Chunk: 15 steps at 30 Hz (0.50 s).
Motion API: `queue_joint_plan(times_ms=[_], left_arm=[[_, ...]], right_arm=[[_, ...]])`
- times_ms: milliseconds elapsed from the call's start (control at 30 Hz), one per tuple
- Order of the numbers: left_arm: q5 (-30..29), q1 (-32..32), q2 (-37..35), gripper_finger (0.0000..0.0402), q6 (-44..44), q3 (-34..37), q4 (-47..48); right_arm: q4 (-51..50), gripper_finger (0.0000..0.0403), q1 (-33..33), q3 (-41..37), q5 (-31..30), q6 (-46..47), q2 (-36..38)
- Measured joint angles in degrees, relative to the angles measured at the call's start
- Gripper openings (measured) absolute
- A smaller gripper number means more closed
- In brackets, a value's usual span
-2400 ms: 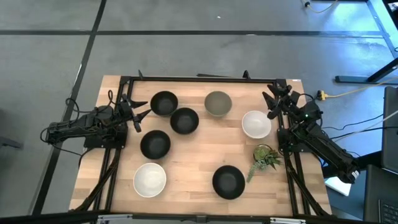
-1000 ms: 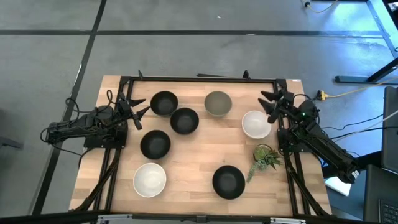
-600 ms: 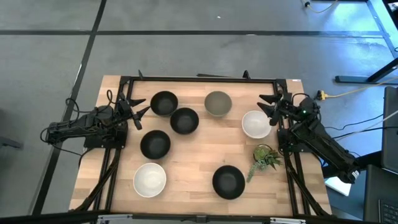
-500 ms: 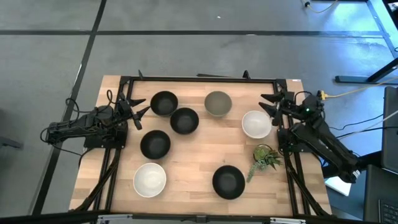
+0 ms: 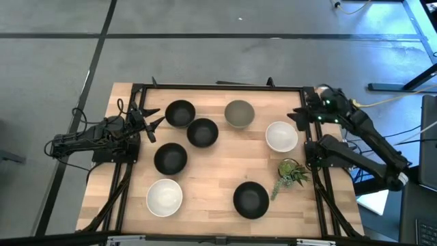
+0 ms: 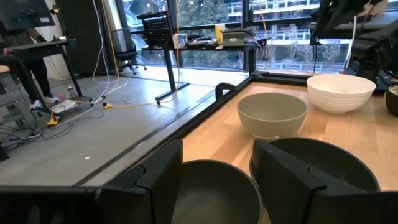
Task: Nest bowls inside each other
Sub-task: Stack the right white bowl on the black bowl
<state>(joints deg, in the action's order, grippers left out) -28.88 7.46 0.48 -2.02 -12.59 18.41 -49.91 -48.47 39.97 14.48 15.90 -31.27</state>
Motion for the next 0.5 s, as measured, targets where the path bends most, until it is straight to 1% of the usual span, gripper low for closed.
queue_joint_plan(times_ms=[233,367,500], left_arm=[[0.0,0.0,0.0,0.0189,0.0,0.0,0.0],[0.0,0.0,0.0,0.0189,0.0,0.0,0.0],[0.0,0.0,0.0,0.0189,-0.1,0.0,0.0]], right_arm=[[-4.9,0.0248,0.0,0.6,-0.5,6.1,-10.0],[-8.7,0.0248,0.0,0.6,-3.6,5.9,-14.6],[-9.5,0.0248,0.9,0.6,-5.7,4.9,-17.7]])
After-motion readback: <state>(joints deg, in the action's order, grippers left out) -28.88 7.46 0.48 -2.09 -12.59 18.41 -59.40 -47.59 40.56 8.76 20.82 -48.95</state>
